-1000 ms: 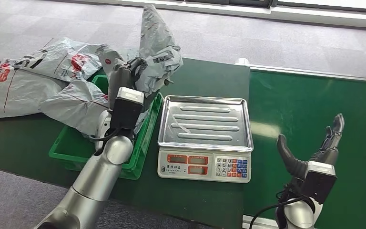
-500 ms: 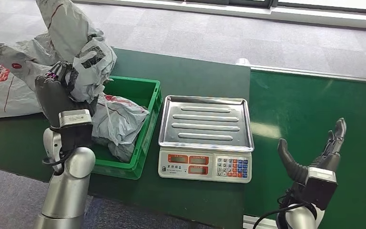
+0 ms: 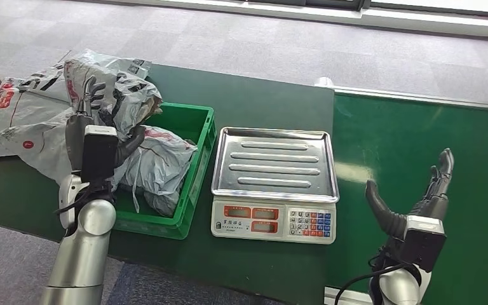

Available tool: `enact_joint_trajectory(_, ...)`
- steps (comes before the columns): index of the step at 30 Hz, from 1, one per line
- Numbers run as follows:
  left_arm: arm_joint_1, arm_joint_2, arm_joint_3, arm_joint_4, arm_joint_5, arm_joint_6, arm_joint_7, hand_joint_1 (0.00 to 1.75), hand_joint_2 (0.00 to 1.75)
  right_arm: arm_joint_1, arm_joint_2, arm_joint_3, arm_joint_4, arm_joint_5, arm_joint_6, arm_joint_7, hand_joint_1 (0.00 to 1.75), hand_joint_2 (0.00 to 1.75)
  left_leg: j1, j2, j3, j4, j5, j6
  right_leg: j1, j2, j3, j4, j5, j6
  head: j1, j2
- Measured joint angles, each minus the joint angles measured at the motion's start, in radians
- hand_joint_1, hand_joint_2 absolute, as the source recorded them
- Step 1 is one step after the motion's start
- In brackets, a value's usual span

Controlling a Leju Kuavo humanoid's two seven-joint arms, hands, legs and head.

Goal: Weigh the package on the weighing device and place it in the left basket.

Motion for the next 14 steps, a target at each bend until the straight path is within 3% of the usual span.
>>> enact_joint_trajectory(14,0.002,0.021,-0.025,0.095,0.083,-0.042,-0.037,0.00,1.75,-0.011,0.000,0.000,0.004,-0.002,0.002,-0.001,0.00,1.75,0.000,0.000,0.000,0.000,0.000,0.000,0.000,0.000,0.000,0.000,0.000,0.000,0.000,0.000)
